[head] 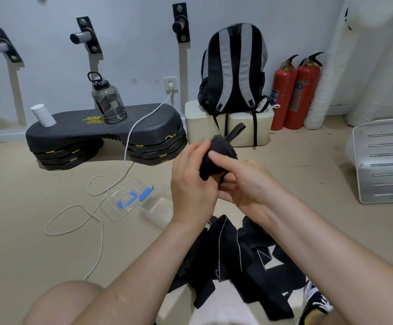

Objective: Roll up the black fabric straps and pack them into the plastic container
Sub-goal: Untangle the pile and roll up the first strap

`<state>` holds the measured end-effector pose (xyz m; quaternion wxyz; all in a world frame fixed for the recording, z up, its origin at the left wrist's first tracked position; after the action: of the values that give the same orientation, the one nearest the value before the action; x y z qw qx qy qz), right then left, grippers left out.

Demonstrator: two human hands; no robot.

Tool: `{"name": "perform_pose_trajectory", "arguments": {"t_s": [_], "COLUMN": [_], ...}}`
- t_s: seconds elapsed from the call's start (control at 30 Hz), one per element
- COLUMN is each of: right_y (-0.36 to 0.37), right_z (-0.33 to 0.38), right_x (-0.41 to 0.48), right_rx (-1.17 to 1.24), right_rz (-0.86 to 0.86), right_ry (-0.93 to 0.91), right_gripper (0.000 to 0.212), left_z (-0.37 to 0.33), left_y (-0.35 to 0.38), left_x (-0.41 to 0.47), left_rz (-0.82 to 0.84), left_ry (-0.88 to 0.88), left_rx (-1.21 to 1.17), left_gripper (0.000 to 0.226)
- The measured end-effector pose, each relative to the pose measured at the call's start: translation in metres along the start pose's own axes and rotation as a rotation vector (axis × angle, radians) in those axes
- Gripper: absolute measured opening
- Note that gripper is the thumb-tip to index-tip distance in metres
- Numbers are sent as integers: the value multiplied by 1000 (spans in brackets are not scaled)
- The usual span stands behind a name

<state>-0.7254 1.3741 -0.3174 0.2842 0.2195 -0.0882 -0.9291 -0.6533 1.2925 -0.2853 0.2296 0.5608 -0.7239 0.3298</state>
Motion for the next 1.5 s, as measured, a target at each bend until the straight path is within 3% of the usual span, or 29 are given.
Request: {"name": "perform_pose_trajectory", "arguments": {"t_s": [0.13,0.23,0.43,0.57,0.67,0.73,0.8,0.9,1.0,1.1,1.23,1.37,1.5], "right_y": [-11,-15,-24,-23,-23,-23,-19,-9,-4,6,3,16,19], "right_z": [1,4,8,10,11,17,27,43,49,42,53,47,59], "right_x": [8,11,12,9,9,11,11,5,0,-4,-11,-23,-29], "right_rx": [119,147,151,164,179,124,49,-82,-491,-861,-651,-639,-730], "right_rz": [-96,-103,-141,-129,-102,-69,15,188,237,177,91,131,92], "right_ry": [8,-17,-61,-99,-101,-138,-212,-369,-582,-735,-705,-718,-745], "right_gripper": [31,36,28,34,30,19,22,42,45,50,85,65,47], "left_z": [-16,-23,-19,-19,-15,-13,-15,-10,0,8,13,13,13], "left_y": [10,11,8,5,3,-1,-7,4,13,9,2,2,-5], "left_x": [-14,-17,-24,-26,-20,-10,4,15,12,8,8,-4,-4], "left_rz": [80,81,94,96,95,67,73,319,554,601,378,312,410], "left_ry": [136,143,-28,-109,-291,-408,-388,-408,-478,-532,-806,-999,-975], "left_rx": [17,-38,-195,-264,-431,-532,-478,-394,-335,-265,-569,-686,-595], "left_gripper": [61,54,61,63,54,43,37,46,49,42,21,15,28]}}
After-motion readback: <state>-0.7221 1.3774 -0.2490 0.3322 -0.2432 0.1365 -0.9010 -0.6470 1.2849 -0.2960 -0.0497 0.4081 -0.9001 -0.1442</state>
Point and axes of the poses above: each hand's wrist, its own x-axis towards the middle knuckle, its own y-axis out of the palm, z = x × y, the point moved 9 cm from there along x, towards the middle knuckle, and after that the axes turned 12 degrees about -z, right-handed, at the moved point
